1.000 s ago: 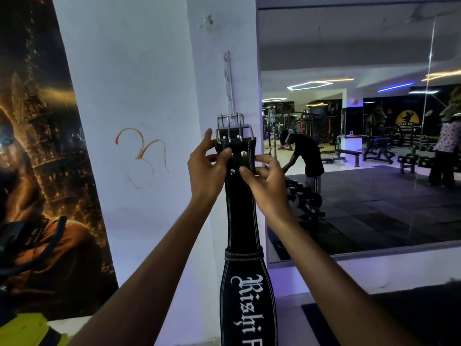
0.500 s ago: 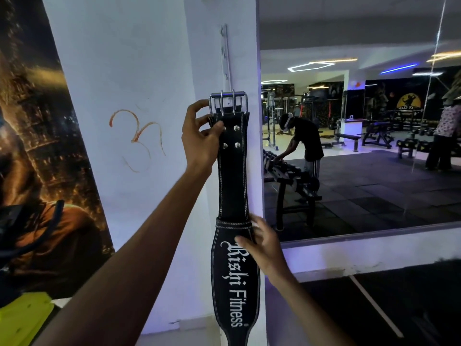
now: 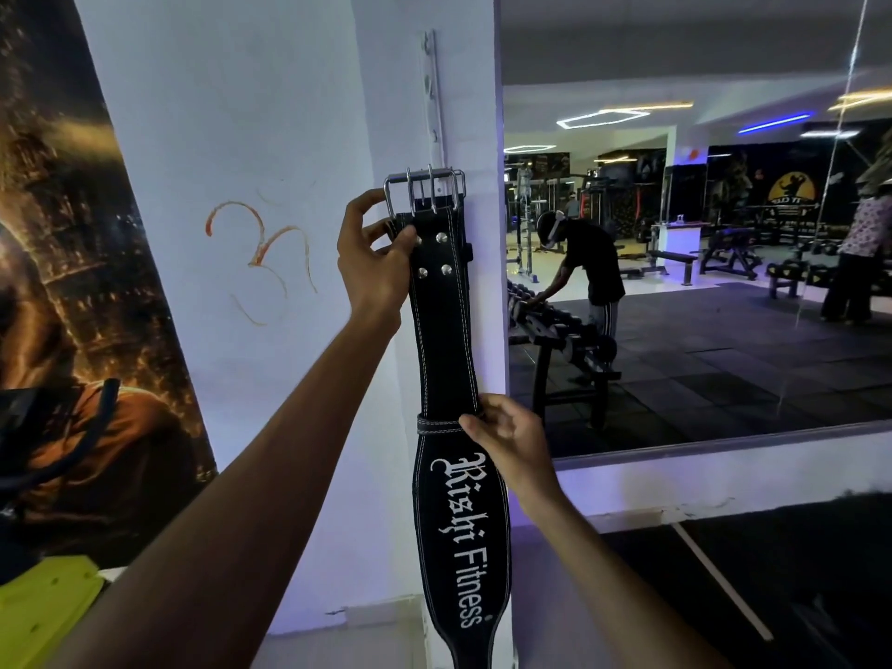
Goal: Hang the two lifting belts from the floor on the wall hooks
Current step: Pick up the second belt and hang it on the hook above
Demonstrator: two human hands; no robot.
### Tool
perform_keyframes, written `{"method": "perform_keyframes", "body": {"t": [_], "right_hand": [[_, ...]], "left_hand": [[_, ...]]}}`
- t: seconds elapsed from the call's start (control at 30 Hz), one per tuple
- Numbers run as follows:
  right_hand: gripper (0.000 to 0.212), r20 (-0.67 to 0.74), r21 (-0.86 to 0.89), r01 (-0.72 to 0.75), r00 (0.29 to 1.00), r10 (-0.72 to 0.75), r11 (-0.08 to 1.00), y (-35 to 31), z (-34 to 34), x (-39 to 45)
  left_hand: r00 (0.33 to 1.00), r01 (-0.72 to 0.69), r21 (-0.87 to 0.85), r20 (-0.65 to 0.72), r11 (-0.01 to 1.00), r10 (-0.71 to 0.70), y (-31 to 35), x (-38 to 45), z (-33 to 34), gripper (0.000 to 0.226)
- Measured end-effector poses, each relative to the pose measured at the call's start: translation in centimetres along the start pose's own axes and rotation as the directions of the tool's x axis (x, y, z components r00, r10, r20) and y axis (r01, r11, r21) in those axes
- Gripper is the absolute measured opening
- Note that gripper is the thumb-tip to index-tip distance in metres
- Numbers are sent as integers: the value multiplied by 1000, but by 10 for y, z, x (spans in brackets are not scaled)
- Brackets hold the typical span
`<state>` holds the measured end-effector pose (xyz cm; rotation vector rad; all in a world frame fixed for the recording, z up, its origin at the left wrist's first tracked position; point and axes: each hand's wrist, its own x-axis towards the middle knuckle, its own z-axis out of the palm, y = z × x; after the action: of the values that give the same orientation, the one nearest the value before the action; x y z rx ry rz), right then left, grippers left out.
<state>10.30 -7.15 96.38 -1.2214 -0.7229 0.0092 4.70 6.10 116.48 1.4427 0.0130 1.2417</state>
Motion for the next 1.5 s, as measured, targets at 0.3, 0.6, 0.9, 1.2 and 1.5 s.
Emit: {"method": "perform_keyframes", "body": {"t": [0.3,0.6,0.9,1.2,1.5], "right_hand": [[30,92,-248,-251,956,280,936,74,-18,-72],[55,-42,-74,-108,994,105,991,-62,-2,35],[53,-88,-134,211,971,-224,968,-156,43,113],[28,-97,-164,245,960,-262,956,-156,48,121],[28,-185,-167,293,928,-322,941,-180,34,121]], "left_hand": [[999,30,24,10,999,-30,-10,-6,-4,46],[999,32,18,21,999,-33,-10,0,-7,40],[999,24,3,39,1000,-24,-5,-5,-7,48],[960,20,63,278,998,-37,-26,-25,-24,31],[936,194,82,284,978,-210,-95,-120,-43,29]]}}
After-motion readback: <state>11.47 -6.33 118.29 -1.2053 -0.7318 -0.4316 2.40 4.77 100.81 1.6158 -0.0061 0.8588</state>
